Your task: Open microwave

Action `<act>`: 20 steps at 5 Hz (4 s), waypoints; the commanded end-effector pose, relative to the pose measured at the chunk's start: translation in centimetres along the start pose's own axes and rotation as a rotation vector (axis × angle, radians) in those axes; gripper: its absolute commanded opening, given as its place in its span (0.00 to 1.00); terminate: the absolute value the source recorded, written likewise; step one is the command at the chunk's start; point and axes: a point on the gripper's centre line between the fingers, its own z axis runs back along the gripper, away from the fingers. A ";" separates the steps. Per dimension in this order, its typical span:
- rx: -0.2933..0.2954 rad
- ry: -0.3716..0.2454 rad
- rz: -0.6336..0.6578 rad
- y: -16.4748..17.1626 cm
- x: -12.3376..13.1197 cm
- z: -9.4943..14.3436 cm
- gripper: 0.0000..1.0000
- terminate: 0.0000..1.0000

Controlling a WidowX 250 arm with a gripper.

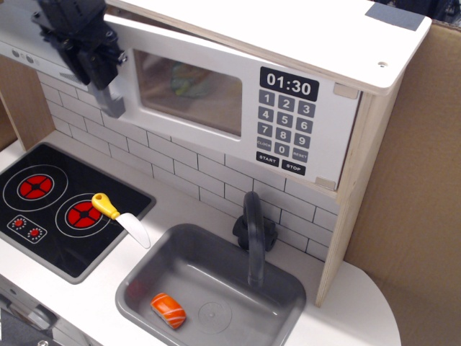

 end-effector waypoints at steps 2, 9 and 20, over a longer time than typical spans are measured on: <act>-0.031 0.033 0.075 -0.9 -6.4 5.7 1.00 0.00; 0.199 0.033 0.408 5.3 0.2 2.6 1.00 0.00; 0.156 0.090 0.241 -6.4 -2.9 6.0 1.00 0.00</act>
